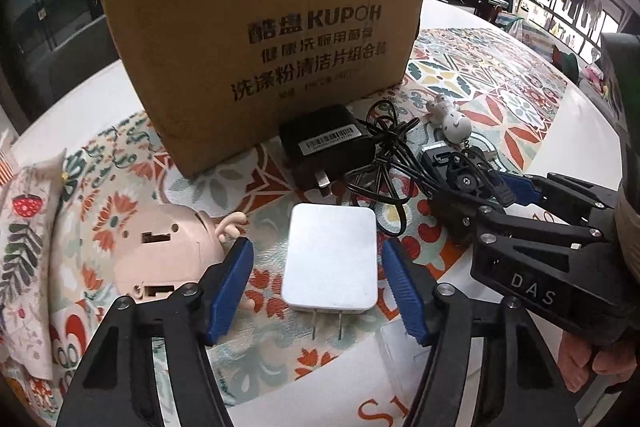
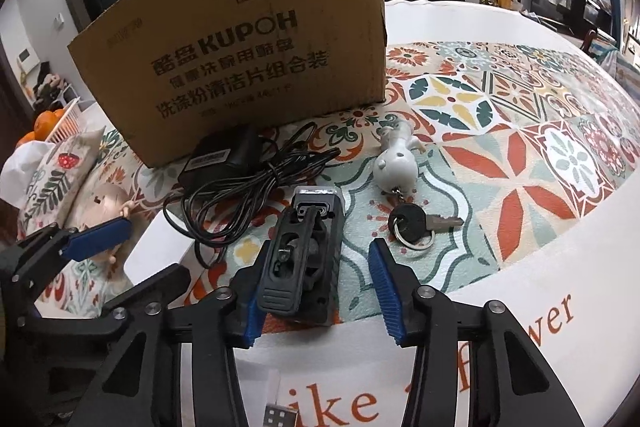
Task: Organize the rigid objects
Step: 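Close the left gripper on the white charger while the right gripper grasps the black device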
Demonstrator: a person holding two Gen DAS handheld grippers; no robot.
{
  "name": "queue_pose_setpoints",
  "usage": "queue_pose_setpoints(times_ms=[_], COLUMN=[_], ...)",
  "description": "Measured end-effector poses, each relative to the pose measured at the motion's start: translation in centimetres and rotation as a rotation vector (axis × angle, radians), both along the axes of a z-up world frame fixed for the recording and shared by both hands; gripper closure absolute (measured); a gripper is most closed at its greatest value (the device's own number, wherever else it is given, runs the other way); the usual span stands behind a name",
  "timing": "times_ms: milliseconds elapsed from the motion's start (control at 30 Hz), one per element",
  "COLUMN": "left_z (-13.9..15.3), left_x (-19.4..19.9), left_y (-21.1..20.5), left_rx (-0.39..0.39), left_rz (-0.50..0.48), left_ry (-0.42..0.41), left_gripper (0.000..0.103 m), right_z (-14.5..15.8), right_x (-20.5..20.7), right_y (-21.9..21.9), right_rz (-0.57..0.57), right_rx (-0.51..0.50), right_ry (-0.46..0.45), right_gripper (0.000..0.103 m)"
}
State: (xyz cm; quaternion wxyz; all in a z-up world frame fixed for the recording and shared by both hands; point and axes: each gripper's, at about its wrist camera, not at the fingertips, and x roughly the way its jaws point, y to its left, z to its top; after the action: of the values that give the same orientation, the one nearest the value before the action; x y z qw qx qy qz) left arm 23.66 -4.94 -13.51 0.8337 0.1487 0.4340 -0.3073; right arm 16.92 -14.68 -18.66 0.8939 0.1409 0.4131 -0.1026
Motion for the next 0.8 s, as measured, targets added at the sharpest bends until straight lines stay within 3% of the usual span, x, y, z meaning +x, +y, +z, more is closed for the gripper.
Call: queue_pose_setpoints(times_ms=[200, 300, 800], left_z=[-1.0, -0.8, 0.2], left_x=[0.2, 0.2, -1.1], left_y=[-0.6, -0.8, 0.4], left_rx=[0.012, 0.01, -0.05], left_rz=[0.01, 0.015, 0.139], left_ry=[0.012, 0.009, 0.018], left_gripper=[0.046, 0.059, 0.059], right_z=[0.0, 0.0, 1.2], right_x=[0.2, 0.2, -1.3], right_y=[-0.2, -0.3, -0.6], right_rz=[0.005, 0.017, 0.062], right_rx=[-0.011, -0.015, 0.007], right_ry=[0.004, 0.005, -0.026], right_gripper=[0.068, 0.073, 0.073])
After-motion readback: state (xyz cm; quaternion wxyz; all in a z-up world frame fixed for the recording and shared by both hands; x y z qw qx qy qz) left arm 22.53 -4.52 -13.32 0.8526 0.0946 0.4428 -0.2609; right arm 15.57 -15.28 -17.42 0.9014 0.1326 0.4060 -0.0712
